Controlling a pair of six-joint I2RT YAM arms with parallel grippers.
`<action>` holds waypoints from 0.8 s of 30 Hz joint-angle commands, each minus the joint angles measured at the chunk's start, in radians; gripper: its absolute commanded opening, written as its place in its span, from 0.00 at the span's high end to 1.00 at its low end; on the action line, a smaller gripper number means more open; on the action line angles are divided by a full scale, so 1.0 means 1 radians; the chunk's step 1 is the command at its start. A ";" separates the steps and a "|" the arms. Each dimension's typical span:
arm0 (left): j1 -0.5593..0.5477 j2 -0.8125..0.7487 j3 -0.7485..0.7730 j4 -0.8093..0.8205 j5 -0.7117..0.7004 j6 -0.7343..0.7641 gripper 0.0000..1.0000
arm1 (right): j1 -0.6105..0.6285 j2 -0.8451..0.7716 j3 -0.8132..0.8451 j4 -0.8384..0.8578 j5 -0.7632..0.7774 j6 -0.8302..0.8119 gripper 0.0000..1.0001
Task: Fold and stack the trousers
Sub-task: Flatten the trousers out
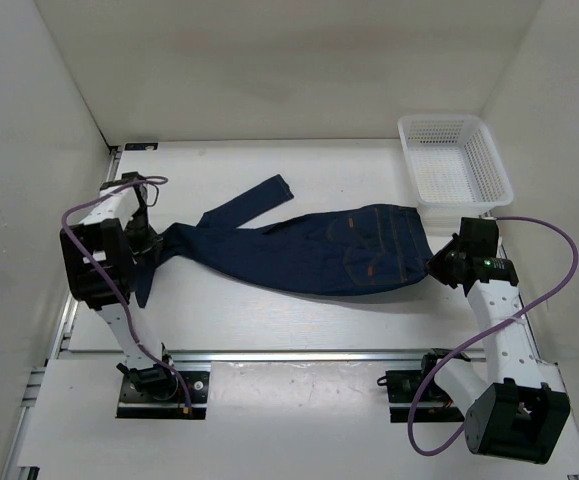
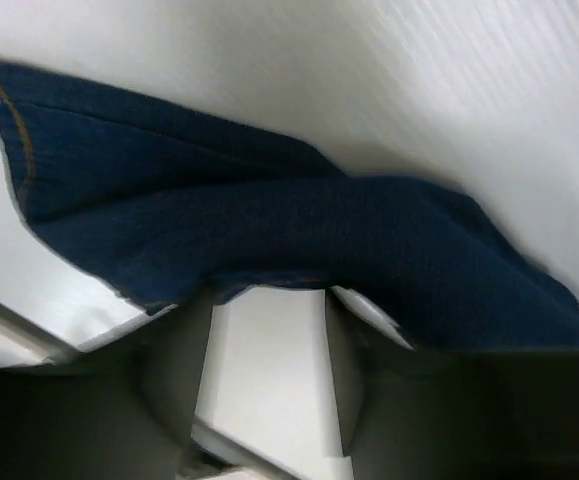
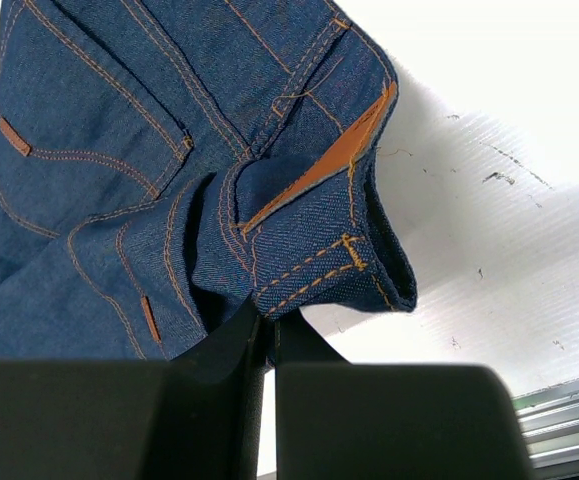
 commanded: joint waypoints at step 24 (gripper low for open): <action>-0.059 -0.167 0.200 -0.057 0.029 0.087 0.00 | -0.014 0.029 0.009 0.026 -0.006 -0.015 1.00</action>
